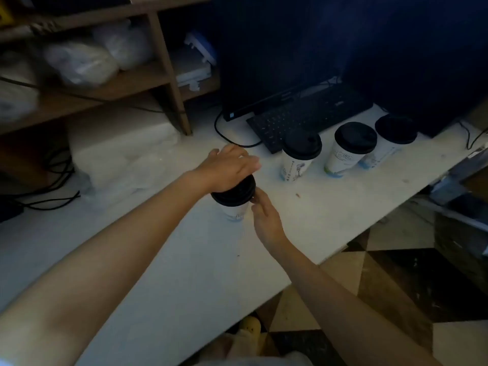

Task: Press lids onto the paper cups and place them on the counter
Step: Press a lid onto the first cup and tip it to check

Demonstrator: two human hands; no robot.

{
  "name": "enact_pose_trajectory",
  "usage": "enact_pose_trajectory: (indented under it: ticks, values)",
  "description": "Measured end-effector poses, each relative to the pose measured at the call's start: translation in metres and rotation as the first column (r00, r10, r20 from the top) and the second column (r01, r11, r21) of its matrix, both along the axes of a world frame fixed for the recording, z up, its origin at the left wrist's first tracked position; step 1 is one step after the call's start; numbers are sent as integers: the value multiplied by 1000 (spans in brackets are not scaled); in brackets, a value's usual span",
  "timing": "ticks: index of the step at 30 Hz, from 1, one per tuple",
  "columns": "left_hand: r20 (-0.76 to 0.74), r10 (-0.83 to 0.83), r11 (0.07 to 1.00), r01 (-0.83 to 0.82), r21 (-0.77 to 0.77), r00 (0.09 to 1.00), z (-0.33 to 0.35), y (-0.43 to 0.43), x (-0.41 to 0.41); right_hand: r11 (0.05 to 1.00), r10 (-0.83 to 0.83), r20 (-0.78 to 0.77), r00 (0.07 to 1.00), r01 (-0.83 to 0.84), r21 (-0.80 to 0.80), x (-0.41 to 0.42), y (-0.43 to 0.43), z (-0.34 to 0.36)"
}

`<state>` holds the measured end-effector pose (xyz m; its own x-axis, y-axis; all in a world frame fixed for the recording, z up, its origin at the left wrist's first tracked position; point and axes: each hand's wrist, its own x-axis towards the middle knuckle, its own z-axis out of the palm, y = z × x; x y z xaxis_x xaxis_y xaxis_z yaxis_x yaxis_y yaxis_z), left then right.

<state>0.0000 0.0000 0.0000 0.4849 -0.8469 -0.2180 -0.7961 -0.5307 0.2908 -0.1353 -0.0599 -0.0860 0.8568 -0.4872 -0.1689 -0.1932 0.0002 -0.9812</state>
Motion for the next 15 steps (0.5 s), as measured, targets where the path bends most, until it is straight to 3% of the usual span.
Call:
enact_pose_trajectory:
  ticks: [2, 7, 11, 15]
  values:
    - [-32, 76, 997, -77, -9, 997, -4, -5, -11, 988, 141, -20, 990, -142, -65, 2, -5, -6]
    - [146, 89, 996, -88, -16, 985, -22, -10, -19, 921, 388, -109, 915, -389, 15, 22, -24, -12]
    - [183, 97, 995, -90, -47, 978, -28, -10, -19, 885, 460, -183, 869, -466, 8, 38, -37, -21]
    - [201, 106, 994, -101, -37, 974, -29, -10, -18, 868, 491, -158, 857, -497, 2, 41, -40, -29]
